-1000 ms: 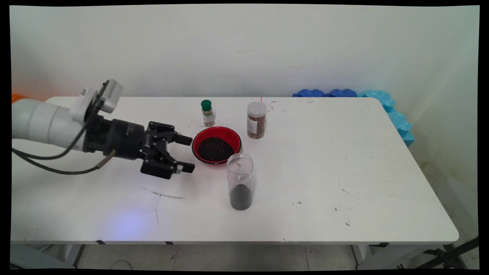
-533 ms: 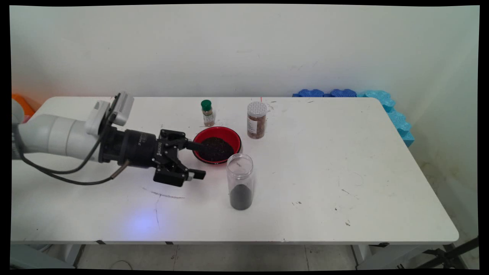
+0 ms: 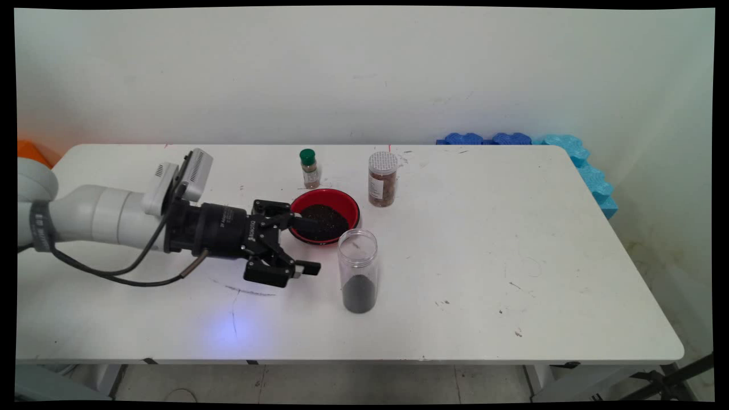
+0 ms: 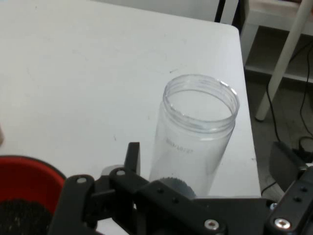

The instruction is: Pick up the black seasoning powder from the table, then pour the black seasoning powder in the red bowl

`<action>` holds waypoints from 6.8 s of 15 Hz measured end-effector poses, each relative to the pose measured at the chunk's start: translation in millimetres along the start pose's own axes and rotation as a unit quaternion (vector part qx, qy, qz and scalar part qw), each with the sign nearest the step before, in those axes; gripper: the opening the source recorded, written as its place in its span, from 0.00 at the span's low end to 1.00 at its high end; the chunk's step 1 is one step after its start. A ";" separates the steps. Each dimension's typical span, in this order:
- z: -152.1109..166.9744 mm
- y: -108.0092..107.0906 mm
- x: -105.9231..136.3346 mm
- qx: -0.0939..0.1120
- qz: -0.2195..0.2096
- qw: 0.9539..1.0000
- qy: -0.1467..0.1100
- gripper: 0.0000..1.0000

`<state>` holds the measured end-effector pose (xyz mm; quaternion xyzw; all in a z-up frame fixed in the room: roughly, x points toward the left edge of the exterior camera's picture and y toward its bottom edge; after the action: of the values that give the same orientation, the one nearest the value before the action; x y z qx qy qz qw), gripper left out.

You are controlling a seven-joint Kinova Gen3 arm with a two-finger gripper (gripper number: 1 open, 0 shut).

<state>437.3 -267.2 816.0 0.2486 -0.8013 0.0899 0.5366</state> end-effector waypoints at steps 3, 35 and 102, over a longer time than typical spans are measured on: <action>9.7 0.9 -2.3 -0.002 0.006 1.000 0.009 1.00; 67.8 5.4 -6.5 0.005 0.077 0.997 0.008 1.00; -73.8 -65.4 182.1 -0.001 -0.264 0.962 -0.074 0.00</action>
<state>475.2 -348.1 1002.8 0.4567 -0.7446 -0.0748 0.4810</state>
